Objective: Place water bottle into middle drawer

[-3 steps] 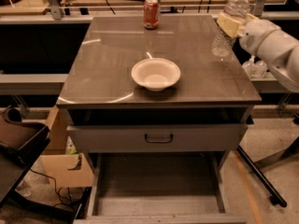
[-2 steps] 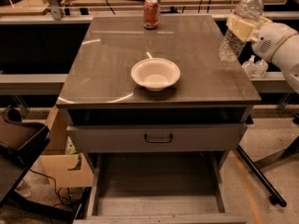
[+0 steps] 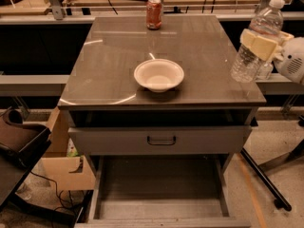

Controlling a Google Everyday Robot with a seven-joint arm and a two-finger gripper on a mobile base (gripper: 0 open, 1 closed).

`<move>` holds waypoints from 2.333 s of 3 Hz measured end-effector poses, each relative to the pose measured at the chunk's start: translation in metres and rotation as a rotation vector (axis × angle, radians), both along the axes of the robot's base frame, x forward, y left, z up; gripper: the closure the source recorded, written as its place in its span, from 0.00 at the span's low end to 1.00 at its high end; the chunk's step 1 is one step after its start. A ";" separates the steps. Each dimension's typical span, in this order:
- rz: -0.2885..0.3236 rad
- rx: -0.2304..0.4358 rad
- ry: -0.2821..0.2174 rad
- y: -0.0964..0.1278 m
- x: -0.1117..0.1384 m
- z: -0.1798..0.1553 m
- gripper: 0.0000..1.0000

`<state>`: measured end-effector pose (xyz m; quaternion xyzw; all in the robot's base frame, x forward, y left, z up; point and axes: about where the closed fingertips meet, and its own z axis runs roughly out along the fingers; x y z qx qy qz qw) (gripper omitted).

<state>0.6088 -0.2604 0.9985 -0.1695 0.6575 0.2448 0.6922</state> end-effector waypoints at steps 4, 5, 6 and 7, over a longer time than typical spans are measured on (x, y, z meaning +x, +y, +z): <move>0.056 0.049 0.096 0.021 -0.141 -0.026 1.00; 0.076 0.038 0.114 0.023 -0.145 -0.043 1.00; 0.115 -0.019 0.133 0.018 -0.162 -0.080 1.00; 0.196 -0.103 0.117 0.025 -0.177 -0.115 1.00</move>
Offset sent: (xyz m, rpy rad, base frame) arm -0.1704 0.0249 -0.0315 0.0714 0.1385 0.0551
